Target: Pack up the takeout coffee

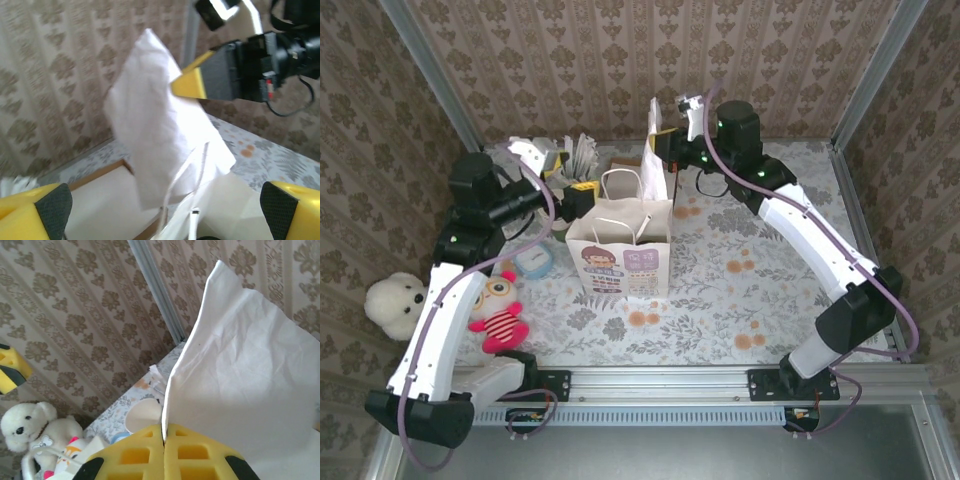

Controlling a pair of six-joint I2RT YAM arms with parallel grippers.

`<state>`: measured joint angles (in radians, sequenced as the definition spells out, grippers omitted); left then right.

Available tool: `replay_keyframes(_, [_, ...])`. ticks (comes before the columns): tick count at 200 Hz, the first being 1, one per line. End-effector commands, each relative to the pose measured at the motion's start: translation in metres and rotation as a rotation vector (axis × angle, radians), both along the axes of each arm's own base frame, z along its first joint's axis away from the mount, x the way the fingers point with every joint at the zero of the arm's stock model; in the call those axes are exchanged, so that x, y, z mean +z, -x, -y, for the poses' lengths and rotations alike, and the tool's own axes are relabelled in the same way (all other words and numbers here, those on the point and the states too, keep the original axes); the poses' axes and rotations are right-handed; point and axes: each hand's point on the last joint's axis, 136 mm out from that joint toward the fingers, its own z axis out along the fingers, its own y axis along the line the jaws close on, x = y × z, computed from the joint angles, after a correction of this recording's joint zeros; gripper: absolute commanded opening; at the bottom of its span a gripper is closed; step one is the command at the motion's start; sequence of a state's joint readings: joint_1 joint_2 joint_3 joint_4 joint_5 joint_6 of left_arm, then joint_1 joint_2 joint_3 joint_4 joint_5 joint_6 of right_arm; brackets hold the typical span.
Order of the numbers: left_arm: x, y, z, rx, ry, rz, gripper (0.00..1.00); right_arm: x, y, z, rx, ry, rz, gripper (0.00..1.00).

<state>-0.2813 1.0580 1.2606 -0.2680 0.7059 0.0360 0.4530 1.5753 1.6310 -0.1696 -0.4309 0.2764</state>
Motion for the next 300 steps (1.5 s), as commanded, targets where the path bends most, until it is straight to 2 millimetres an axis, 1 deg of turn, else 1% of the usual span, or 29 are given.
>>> replay_keyframes(1, [0.015,0.015,0.014,-0.124,-0.044,0.09,1.0,0.05,0.029,0.003,0.049,-0.022,0.124,0.0])
replay_keyframes(17, [0.02,0.012,0.017,-0.127,-0.05,0.098,1.0,0.069,0.041,0.007,0.044,-0.039,0.168,0.0])
replay_keyframes(41, [0.028,0.003,0.02,-0.115,-0.052,0.125,1.0,0.088,0.059,0.01,0.08,-0.043,0.199,0.0])
replay_keyframes(58, [0.034,0.01,0.028,-0.186,-0.063,0.134,1.0,0.099,0.073,0.008,0.131,-0.036,0.229,0.0])
replay_keyframes(73, [0.039,0.023,0.038,-0.281,-0.073,0.154,1.0,0.105,0.083,0.006,0.173,-0.028,0.264,0.0])
replay_keyframes(86, [0.041,0.027,0.045,-0.32,-0.087,0.169,1.0,0.109,0.088,0.0,0.207,-0.024,0.288,0.0])
replay_keyframes(104, [0.046,0.026,0.053,-0.35,-0.105,0.176,1.0,0.113,0.091,-0.012,0.247,-0.015,0.292,0.0])
replay_keyframes(109, [0.045,0.024,0.055,-0.361,-0.108,0.169,1.0,0.112,0.089,-0.017,0.254,-0.011,0.284,0.0])
replay_keyframes(120, [0.048,0.023,0.058,-0.393,-0.109,0.174,1.0,0.114,0.092,-0.029,0.29,-0.009,0.284,0.0])
replay_keyframes(128, [0.049,0.023,0.061,-0.419,-0.108,0.174,1.0,0.115,0.095,-0.038,0.32,-0.008,0.3,0.0])
replay_keyframes(131, [0.052,0.025,0.061,-0.429,-0.106,0.184,1.0,0.115,0.097,-0.042,0.331,-0.008,0.306,0.0])
replay_keyframes(138, [0.054,0.027,0.064,-0.463,-0.101,0.185,1.0,0.116,0.1,-0.05,0.359,-0.012,0.321,0.0])
replay_keyframes(160, [0.062,0.032,0.069,-0.535,-0.074,0.194,1.0,0.125,0.117,-0.069,0.463,-0.031,0.352,0.0])
replay_keyframes(170, [0.065,0.036,0.07,-0.566,-0.059,0.198,1.0,0.128,0.123,-0.075,0.495,-0.035,0.362,0.0])
replay_keyframes(183, [0.068,0.048,0.07,-0.631,-0.039,0.212,1.0,0.13,0.125,-0.077,0.506,-0.038,0.37,0.0])
replay_keyframes(194, [0.066,0.055,0.07,-0.671,-0.029,0.212,1.0,0.131,0.127,-0.078,0.518,-0.044,0.373,0.0])
replay_keyframes(209, [0.058,0.055,0.069,-0.668,-0.04,0.2,0.99,0.134,0.132,-0.077,0.53,-0.052,0.378,0.0])
replay_keyframes(221, [0.05,0.05,0.068,-0.648,-0.053,0.189,0.94,0.137,0.135,-0.076,0.533,-0.06,0.386,0.0])
replay_keyframes(237, [0.044,0.046,0.068,-0.641,-0.059,0.171,0.84,0.141,0.138,-0.073,0.532,-0.07,0.398,0.0])
replay_keyframes(246, [0.042,0.044,0.068,-0.637,-0.061,0.165,0.74,0.143,0.14,-0.072,0.535,-0.074,0.401,0.0])
replay_keyframes(255, [0.041,0.042,0.068,-0.636,-0.061,0.162,0.61,0.144,0.141,-0.071,0.538,-0.076,0.402,0.0])
replay_keyframes(266, [0.041,0.042,0.068,-0.634,-0.061,0.163,0.49,0.144,0.141,-0.07,0.531,-0.077,0.403,0.0])
replay_keyframes(285, [0.037,0.04,0.067,-0.616,-0.071,0.169,0.31,0.142,0.132,-0.062,0.469,-0.068,0.395,0.0])
replay_keyframes(295, [0.035,0.037,0.065,-0.601,-0.079,0.173,0.21,0.14,0.123,-0.055,0.426,-0.061,0.371,0.03])
replay_keyframes(300, [0.034,0.036,0.065,-0.594,-0.083,0.174,0.14,0.137,0.12,-0.051,0.415,-0.053,0.352,0.06])
